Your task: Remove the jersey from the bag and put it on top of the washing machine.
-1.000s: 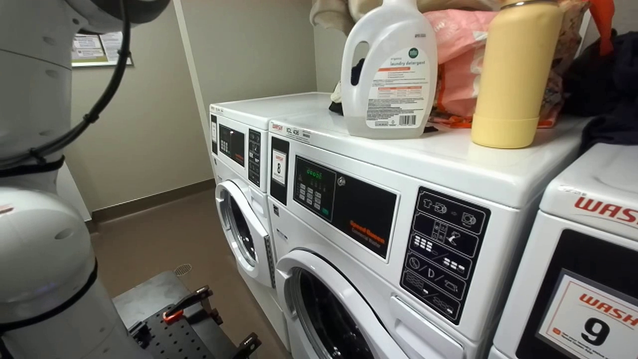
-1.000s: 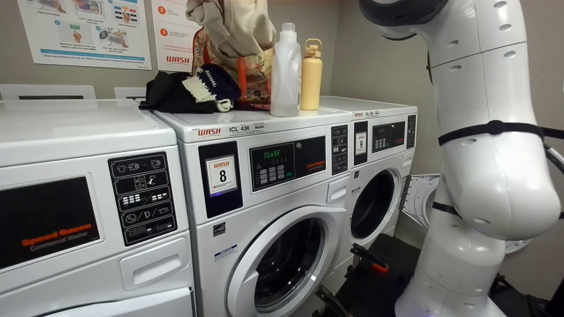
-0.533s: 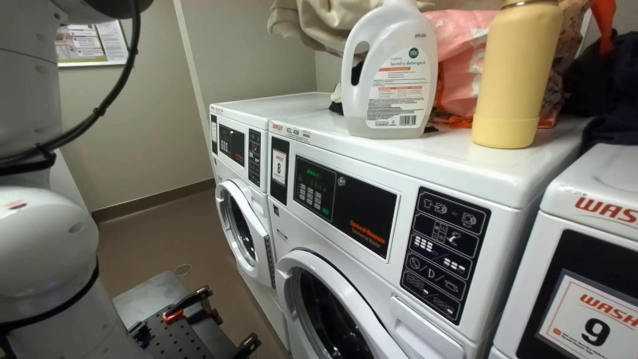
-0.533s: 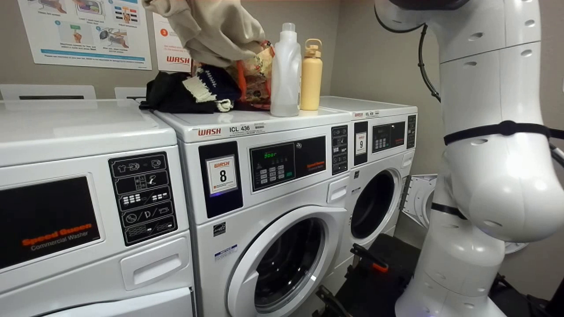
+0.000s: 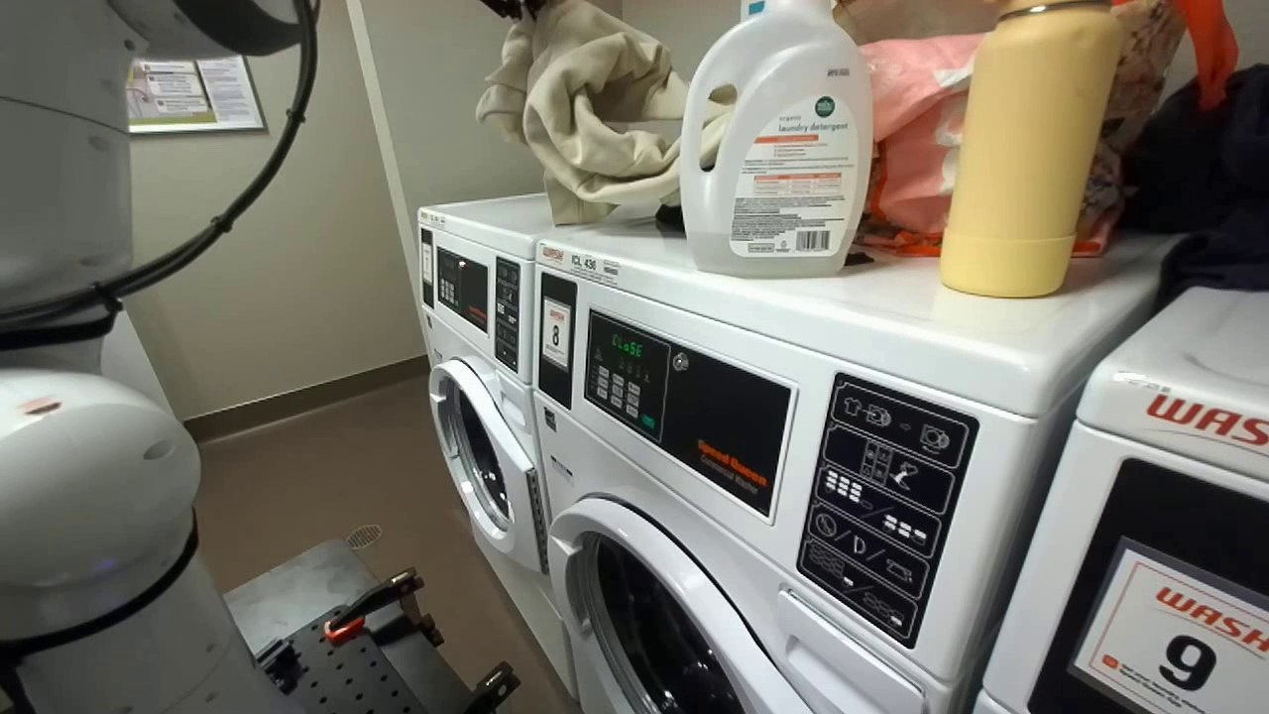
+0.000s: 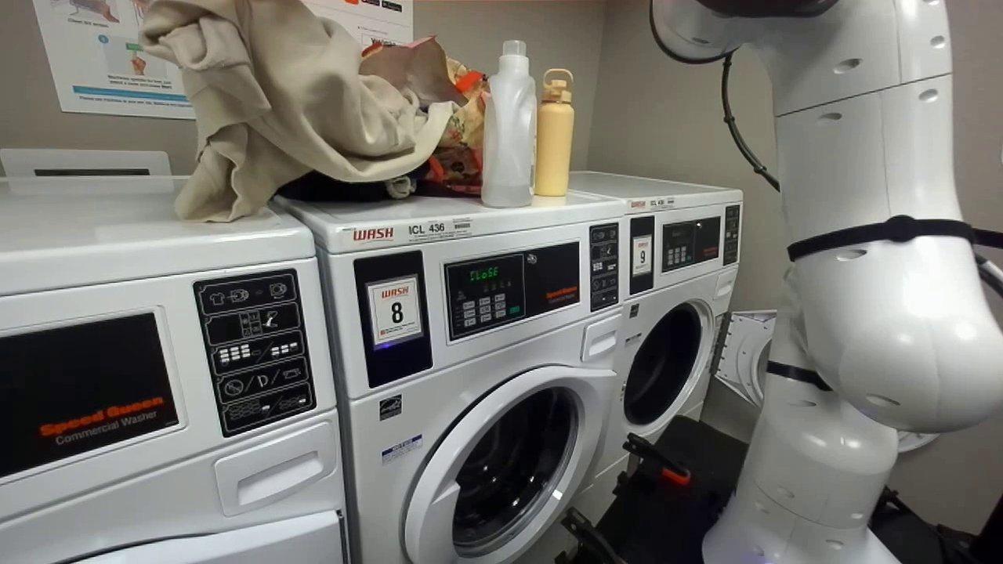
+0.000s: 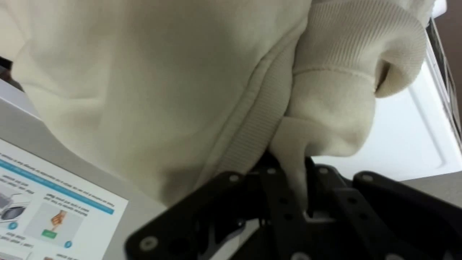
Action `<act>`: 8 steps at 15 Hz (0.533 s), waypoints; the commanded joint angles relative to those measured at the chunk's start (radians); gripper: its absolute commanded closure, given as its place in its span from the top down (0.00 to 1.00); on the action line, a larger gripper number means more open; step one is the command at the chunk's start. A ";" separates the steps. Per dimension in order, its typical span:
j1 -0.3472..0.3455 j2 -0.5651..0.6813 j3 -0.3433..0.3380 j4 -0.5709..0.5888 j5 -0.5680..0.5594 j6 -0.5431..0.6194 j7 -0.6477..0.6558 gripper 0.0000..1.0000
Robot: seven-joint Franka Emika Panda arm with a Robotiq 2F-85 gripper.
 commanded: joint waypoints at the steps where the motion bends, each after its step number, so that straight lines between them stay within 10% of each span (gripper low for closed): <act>1: -0.029 0.019 0.032 -0.030 0.099 0.046 -0.122 0.04; 8: -0.021 0.081 0.079 -0.002 0.244 0.006 -0.287 0.04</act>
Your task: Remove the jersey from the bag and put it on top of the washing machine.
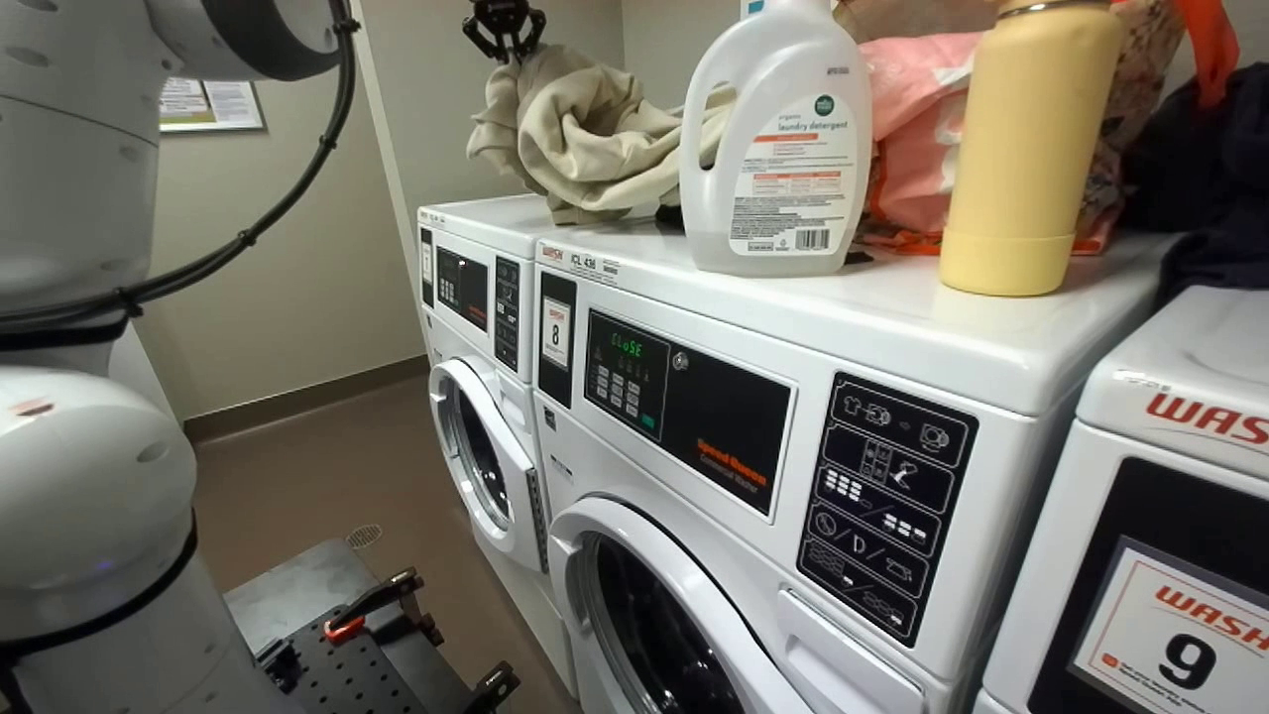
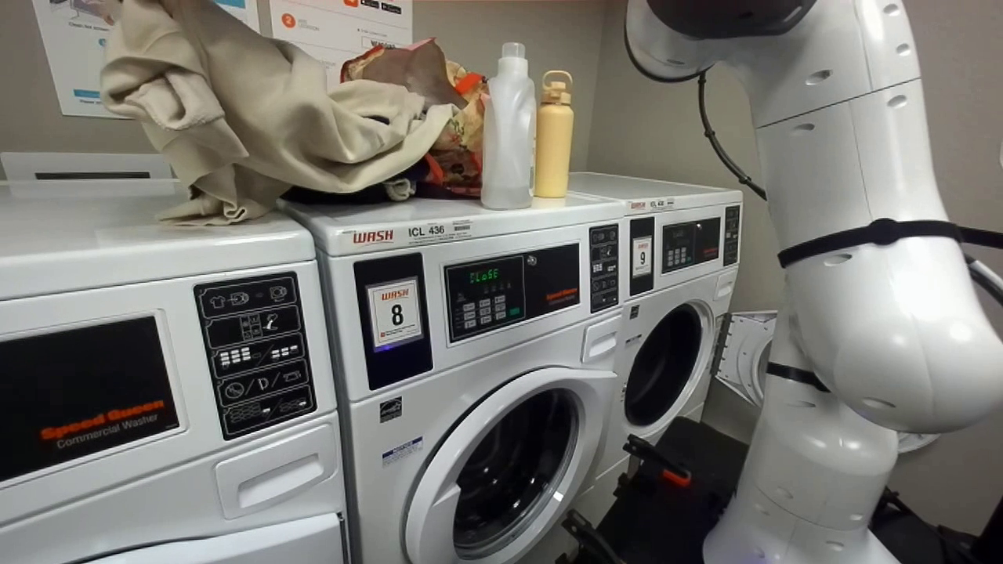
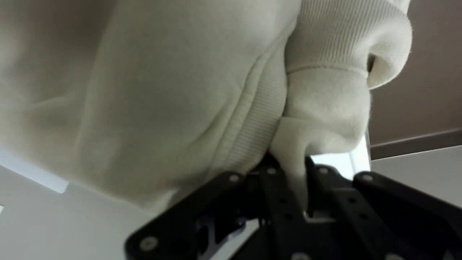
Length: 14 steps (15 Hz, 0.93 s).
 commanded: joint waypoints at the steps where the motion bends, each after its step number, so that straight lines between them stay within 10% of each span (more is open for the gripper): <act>1: 0.002 0.013 0.046 0.011 0.065 -0.019 -0.081 0.04; 14: 0.006 0.099 0.187 0.035 0.193 -0.189 -0.318 0.04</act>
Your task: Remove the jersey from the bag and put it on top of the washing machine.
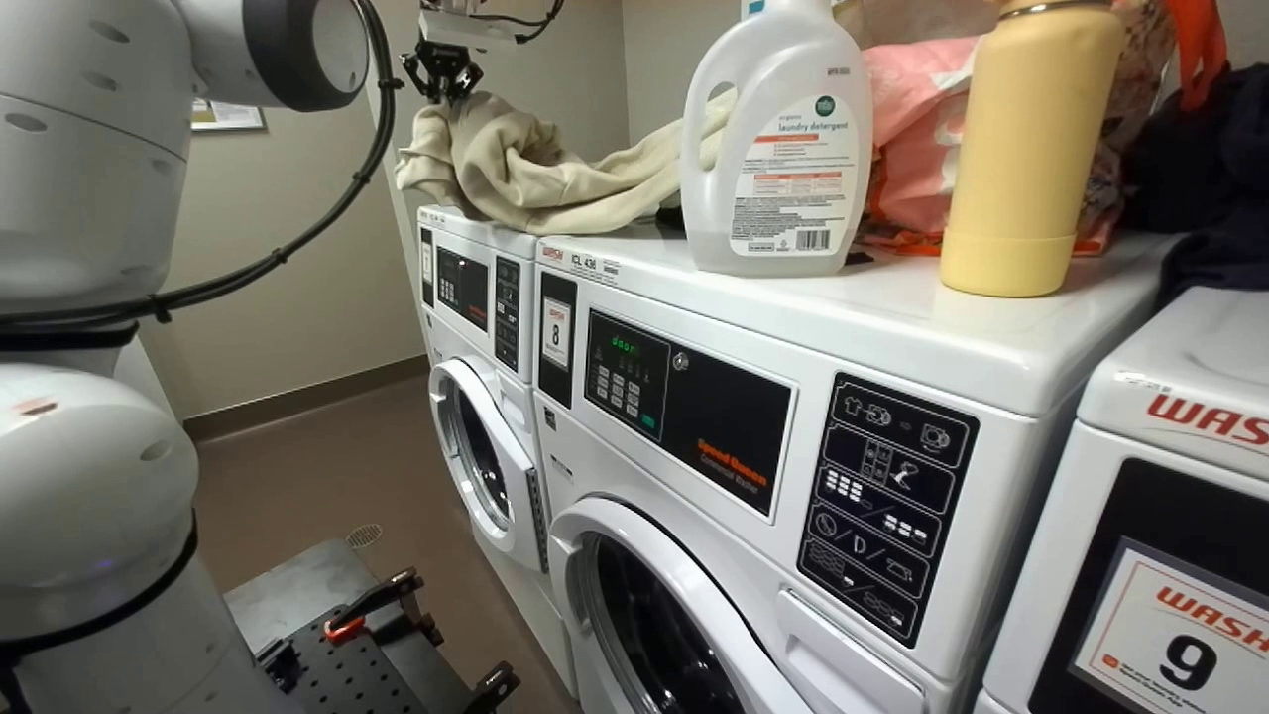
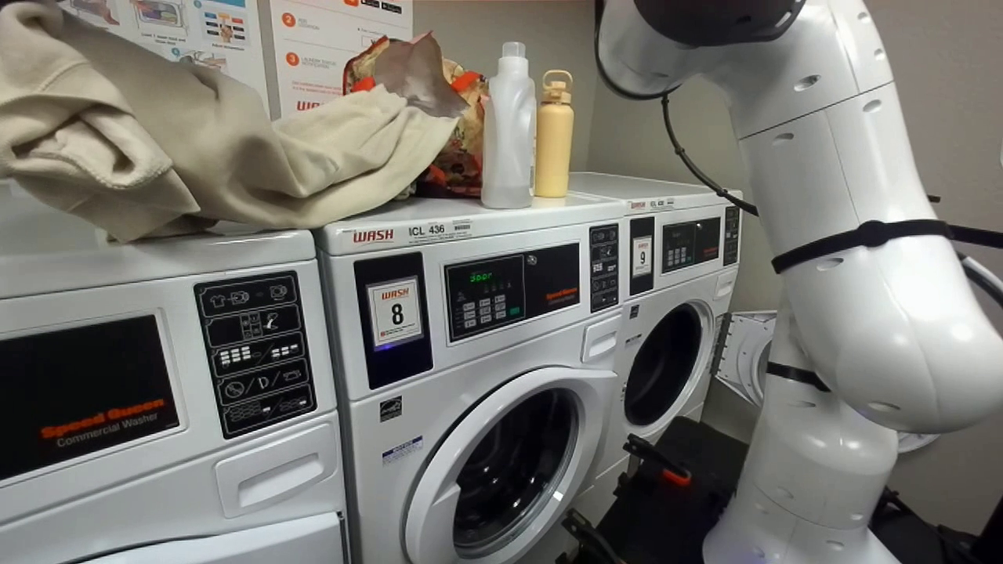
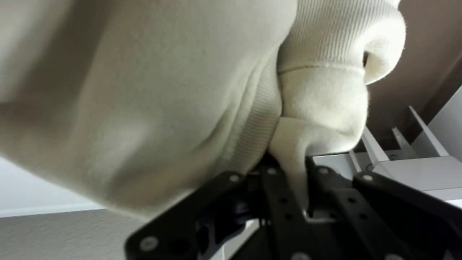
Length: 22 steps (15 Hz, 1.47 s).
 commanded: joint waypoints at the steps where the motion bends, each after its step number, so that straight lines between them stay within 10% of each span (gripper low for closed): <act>1: -0.008 0.021 0.036 0.034 0.039 -0.075 -0.085 0.04; 14: -0.019 0.166 0.103 0.252 0.207 -0.363 -0.139 0.04; 22: -0.021 0.170 0.013 0.297 0.165 -0.037 0.031 0.04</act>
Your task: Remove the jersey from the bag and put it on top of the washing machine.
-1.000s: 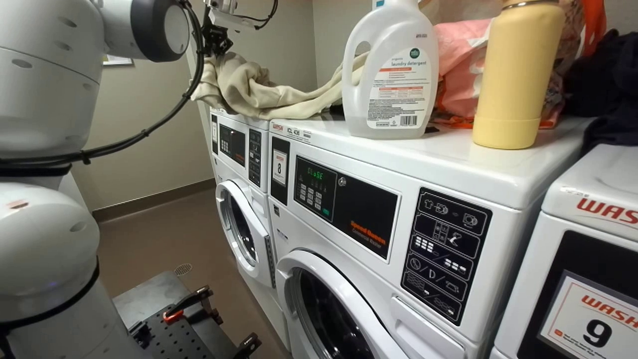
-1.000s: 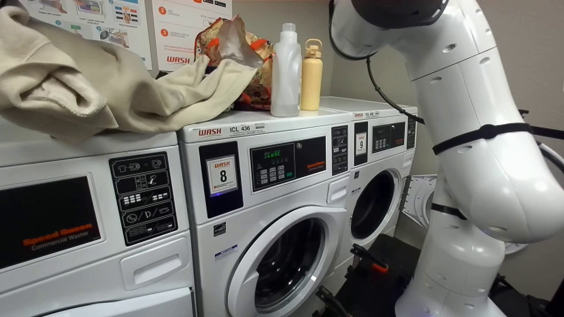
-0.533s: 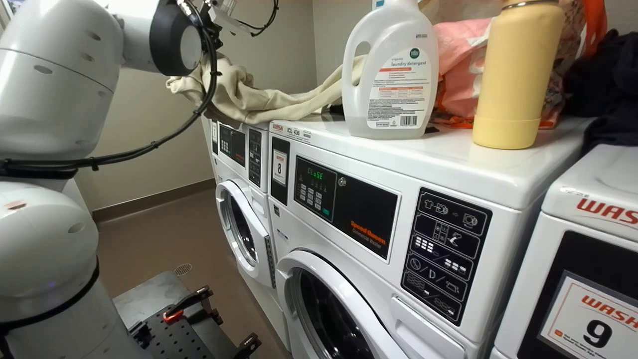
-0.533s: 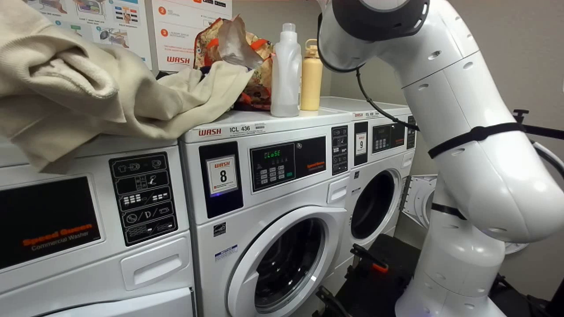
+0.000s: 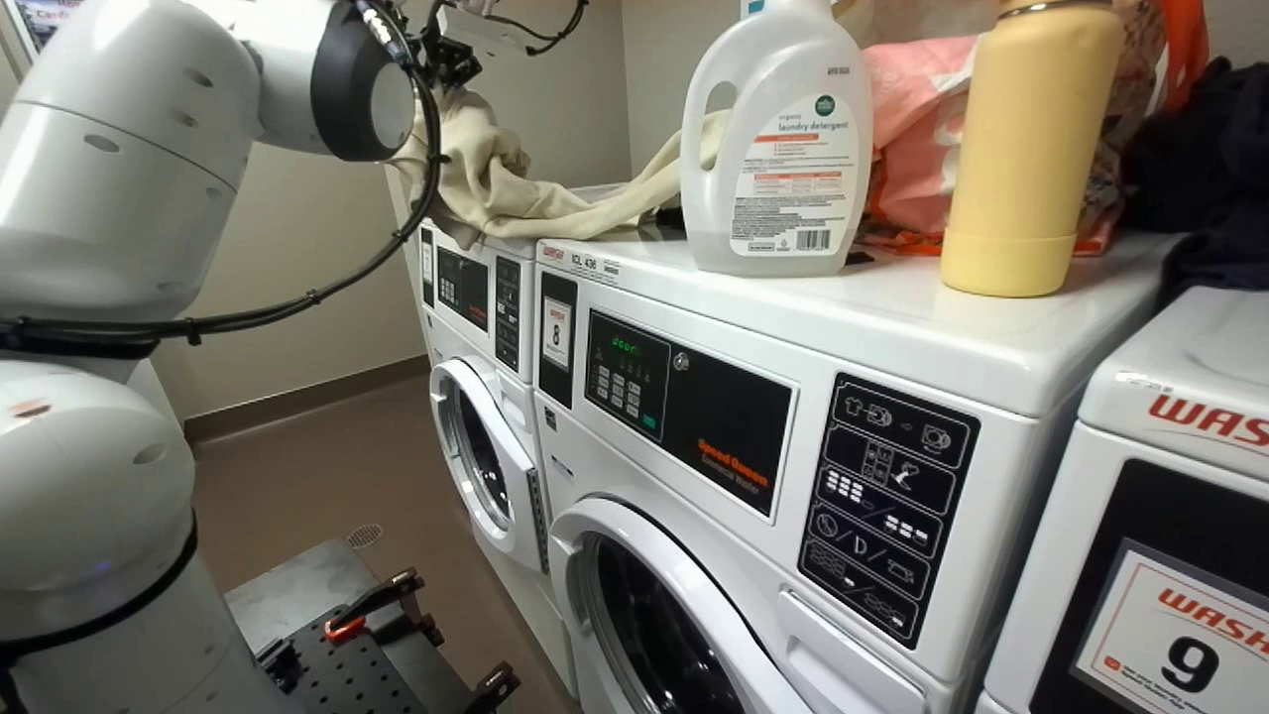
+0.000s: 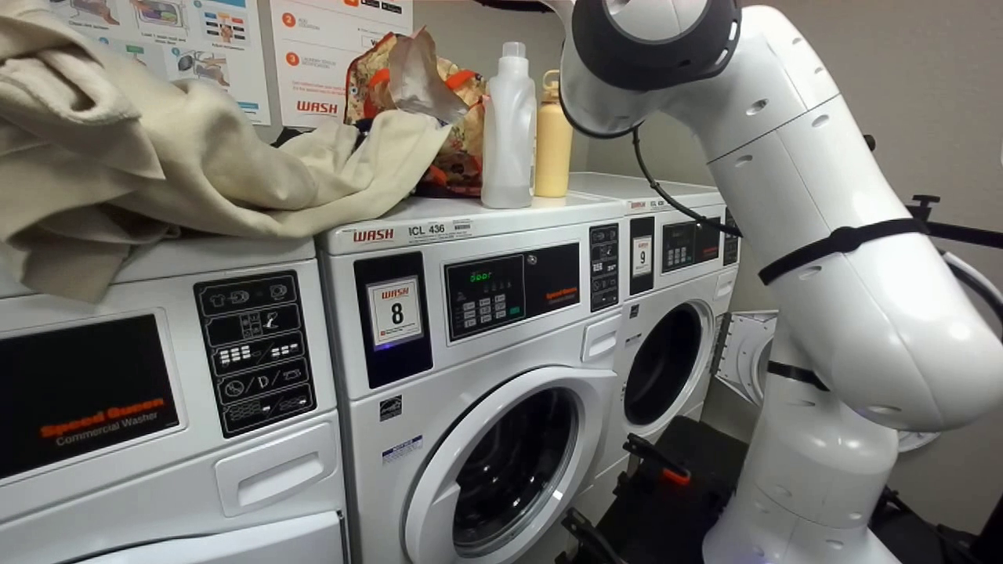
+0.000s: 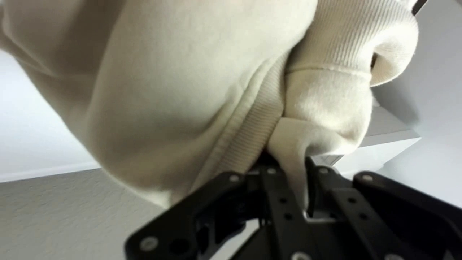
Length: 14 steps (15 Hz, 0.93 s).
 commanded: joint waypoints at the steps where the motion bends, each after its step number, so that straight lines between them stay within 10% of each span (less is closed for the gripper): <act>1: 0.009 0.013 -0.040 0.048 -0.019 0.132 0.097 0.04; 12: 0.040 0.014 -0.252 -0.010 -0.238 0.613 0.297 0.04; 13: 0.046 0.013 -0.283 -0.015 -0.275 0.631 0.326 0.39; 14: 0.049 0.002 -0.314 -0.025 -0.311 0.635 0.360 0.41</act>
